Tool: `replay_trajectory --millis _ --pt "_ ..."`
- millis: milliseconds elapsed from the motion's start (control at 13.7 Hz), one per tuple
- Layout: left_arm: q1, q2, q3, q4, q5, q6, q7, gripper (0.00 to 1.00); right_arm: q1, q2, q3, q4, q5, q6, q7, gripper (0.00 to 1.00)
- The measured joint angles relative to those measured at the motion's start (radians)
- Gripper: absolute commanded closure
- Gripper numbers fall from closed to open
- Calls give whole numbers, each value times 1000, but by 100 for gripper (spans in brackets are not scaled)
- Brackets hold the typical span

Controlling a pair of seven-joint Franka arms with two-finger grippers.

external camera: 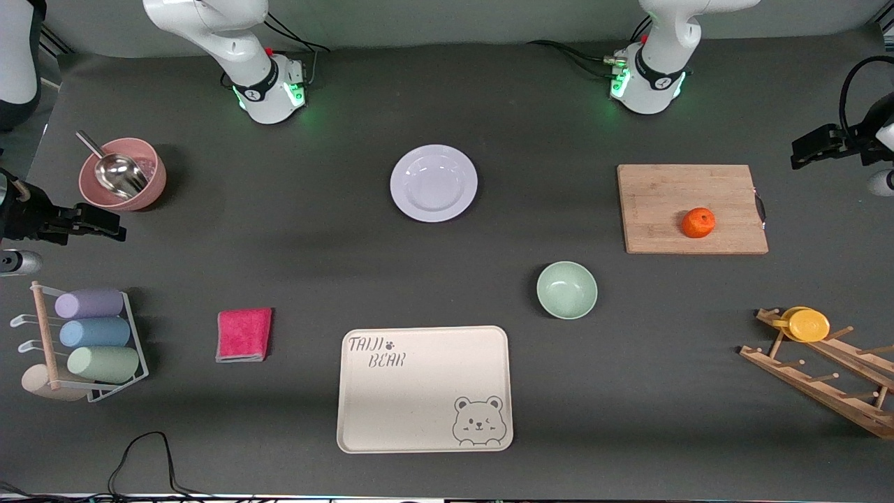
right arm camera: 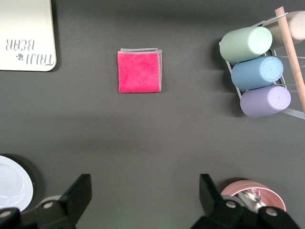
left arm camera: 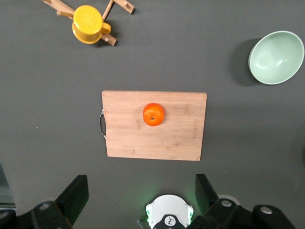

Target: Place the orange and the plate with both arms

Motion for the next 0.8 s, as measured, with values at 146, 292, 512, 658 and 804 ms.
replay_trajectory --millis 146,292,512,658,804 --pt "10 -5 2 -3 0 -23 0 0 0 0 0 0 0 0 0 0" --pt "11 -42 2 -47 -6 -31 0 0 0 0 0 0 0 0 0 0" --pt "11 -180 1 -243 -14 29 -11 0 0 -1 0 -1 0 0 0 0" --pt "11 -287 1 -420 -15 133 -14 0 0 -1 0 -1 0 0 0 0" --pt "11 -348 2 -538 -17 193 -16 0 0 -2 0 -1 0 0 0 0"
